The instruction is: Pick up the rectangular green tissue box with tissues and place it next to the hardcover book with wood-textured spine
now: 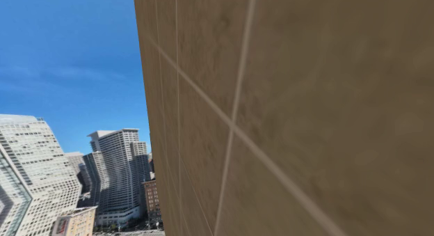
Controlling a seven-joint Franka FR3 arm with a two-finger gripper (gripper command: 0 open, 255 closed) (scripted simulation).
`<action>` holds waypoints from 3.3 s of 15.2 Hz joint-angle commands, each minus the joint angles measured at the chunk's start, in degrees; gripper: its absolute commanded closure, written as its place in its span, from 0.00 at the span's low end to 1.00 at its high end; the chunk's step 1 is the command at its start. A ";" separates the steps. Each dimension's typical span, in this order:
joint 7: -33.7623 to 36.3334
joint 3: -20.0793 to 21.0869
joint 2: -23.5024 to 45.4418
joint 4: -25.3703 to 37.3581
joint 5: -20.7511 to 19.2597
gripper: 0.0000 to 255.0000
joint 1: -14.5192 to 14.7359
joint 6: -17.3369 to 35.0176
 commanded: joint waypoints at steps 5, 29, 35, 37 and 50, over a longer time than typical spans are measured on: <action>0.49 -0.81 8.39 5.31 6.16 0.00 -1.01 5.80; -1.07 0.77 12.95 6.34 8.40 1.00 -1.57 9.27; 1.53 0.04 10.28 7.72 5.76 1.00 -1.28 5.46; 2.31 -0.13 9.47 8.29 4.98 1.00 -1.23 4.16; 6.56 -0.78 5.28 13.29 0.94 1.00 -1.20 -4.63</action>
